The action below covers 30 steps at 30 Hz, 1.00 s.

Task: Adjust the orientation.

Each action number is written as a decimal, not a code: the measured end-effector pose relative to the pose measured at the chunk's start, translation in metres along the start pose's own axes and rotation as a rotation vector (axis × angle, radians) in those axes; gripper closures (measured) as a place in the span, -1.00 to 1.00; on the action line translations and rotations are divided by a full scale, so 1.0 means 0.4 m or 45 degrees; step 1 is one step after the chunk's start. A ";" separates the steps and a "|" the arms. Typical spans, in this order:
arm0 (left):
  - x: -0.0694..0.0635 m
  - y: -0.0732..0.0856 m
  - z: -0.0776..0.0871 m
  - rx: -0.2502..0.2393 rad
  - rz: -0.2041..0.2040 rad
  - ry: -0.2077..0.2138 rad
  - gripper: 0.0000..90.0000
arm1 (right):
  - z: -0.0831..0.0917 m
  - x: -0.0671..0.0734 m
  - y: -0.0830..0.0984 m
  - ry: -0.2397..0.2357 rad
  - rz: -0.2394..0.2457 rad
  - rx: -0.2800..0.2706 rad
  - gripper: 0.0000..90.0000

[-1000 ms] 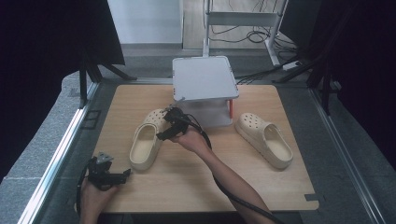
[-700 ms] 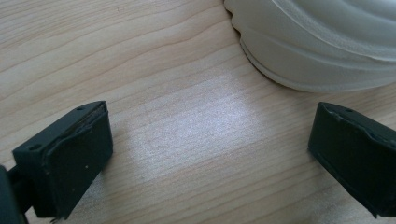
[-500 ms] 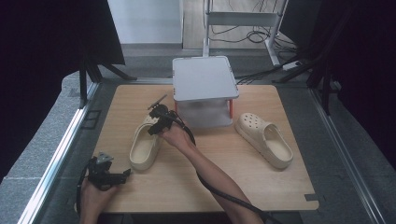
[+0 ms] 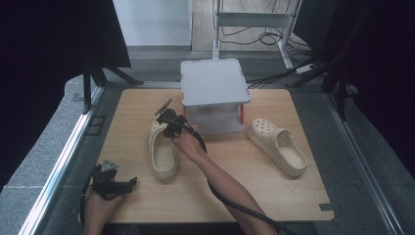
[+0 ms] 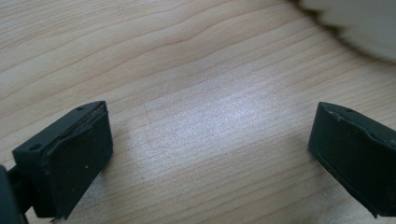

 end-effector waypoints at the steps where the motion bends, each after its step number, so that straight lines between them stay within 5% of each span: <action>1: 0.000 0.000 0.000 0.000 0.000 0.000 -1.00 | 0.004 -0.003 0.001 0.015 0.010 0.004 0.63; 6: 0.000 0.000 0.000 0.000 0.000 0.000 -1.00 | 0.029 -0.004 0.003 -0.028 0.036 -0.022 0.68; 12: 0.001 0.000 0.000 -0.002 -0.004 -0.002 -1.00 | 0.086 0.017 0.014 -0.061 0.159 -0.049 0.67; 30: 0.001 0.000 0.000 -0.002 -0.004 -0.003 -1.00 | 0.263 0.026 0.146 -0.235 0.343 -0.125 0.67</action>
Point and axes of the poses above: each handheld gripper's, and its own axes: z roughly backward along the jaws, y roughly out of its underside, x roughly to its left, the point moved 8 cm from there along -z, roughly forward along the jaws, and after that the axes turned 1 degree about z, right-handed, at the moved point
